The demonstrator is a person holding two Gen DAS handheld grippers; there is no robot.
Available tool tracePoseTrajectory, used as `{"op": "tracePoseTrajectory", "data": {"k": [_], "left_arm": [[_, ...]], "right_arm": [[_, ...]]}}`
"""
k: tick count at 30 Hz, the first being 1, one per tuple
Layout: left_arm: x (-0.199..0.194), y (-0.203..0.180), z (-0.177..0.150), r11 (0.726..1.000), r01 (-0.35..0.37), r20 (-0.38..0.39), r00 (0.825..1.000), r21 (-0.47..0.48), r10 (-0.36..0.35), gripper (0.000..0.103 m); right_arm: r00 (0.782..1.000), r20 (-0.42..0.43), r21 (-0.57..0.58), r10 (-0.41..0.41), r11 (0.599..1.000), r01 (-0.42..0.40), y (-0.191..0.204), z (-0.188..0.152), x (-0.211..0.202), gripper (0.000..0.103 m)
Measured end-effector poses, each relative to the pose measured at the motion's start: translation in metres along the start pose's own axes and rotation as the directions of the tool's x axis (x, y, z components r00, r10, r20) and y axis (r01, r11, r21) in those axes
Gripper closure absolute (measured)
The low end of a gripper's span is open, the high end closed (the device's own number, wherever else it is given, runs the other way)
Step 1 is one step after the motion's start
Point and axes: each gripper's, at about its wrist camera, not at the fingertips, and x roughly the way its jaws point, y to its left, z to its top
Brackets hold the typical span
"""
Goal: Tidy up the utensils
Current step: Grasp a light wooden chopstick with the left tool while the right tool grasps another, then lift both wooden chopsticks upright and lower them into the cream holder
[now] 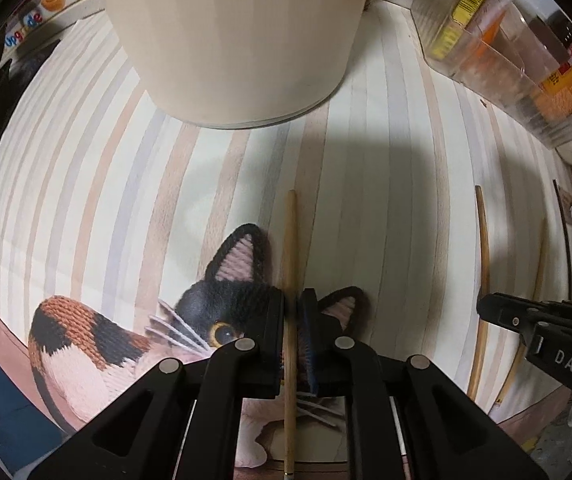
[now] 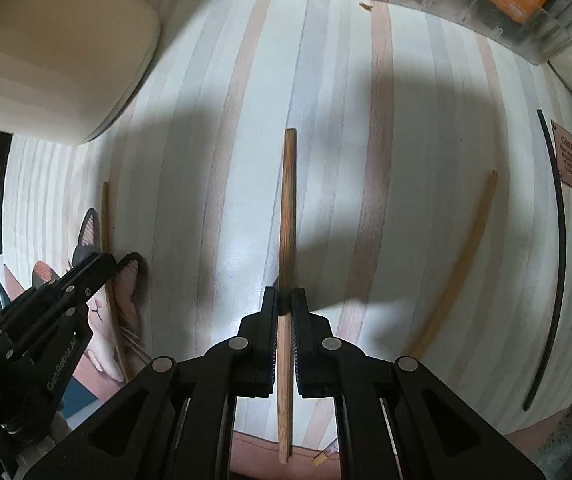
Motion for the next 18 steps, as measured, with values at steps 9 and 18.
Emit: {"op": "tracePoseTrajectory", "data": {"k": [9, 18], "left_arm": [[-0.002, -0.004, 0.022, 1.0, -0.008, -0.005, 1.0, 0.017, 0.008, 0.094], [0.003, -0.01, 0.024, 0.999, -0.024, 0.004, 1.0, 0.039, 0.024, 0.094]], "right_arm": [[0.995, -0.014, -0.022, -0.099, 0.995, 0.098, 0.018, 0.024, 0.009, 0.095], [0.991, -0.038, -0.007, -0.126, 0.992, 0.126, 0.03, 0.035, 0.009, 0.095]]}}
